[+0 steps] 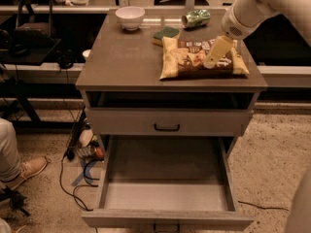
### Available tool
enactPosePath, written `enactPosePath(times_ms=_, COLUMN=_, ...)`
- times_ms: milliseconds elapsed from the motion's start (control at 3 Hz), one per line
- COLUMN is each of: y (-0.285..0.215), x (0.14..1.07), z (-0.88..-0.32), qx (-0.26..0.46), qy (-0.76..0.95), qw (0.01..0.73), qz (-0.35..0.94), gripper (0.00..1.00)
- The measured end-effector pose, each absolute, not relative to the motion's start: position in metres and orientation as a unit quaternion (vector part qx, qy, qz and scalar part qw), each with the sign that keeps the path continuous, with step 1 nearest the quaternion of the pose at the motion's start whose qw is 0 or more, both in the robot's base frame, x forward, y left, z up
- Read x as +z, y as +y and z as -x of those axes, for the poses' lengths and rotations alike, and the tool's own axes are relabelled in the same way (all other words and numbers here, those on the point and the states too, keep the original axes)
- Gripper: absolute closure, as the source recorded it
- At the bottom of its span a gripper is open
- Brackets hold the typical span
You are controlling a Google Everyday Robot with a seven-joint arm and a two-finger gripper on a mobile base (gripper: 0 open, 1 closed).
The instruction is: Place brown chip bag into middle drawer
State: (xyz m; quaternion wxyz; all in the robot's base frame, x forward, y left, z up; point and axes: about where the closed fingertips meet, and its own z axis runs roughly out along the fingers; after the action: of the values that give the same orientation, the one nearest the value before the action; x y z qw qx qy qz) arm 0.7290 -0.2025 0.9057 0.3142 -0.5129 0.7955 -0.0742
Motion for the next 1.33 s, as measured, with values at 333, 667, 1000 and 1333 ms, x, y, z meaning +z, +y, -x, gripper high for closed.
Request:
enactPosePath(times_ms=333, y=-0.189, x=0.894, z=-0.745, qx=-0.084, qy=0.791, qw=0.303, qz=0.525, gripper=0.00)
enactPosePath(times_ms=667, y=-0.177, x=0.872, z=-0.749, qx=-0.082, qy=0.791, qw=0.283, qz=0.537, gripper=0.00)
enactPosePath(times_ms=1000, y=-0.171, x=0.857, z=-0.746, qx=-0.078, qy=0.792, qw=0.270, qz=0.543, gripper=0.17)
enactPosePath(times_ms=1333, y=-0.168, x=0.856, z=-0.743, qx=-0.078, qy=0.792, qw=0.266, qz=0.544, gripper=0.40)
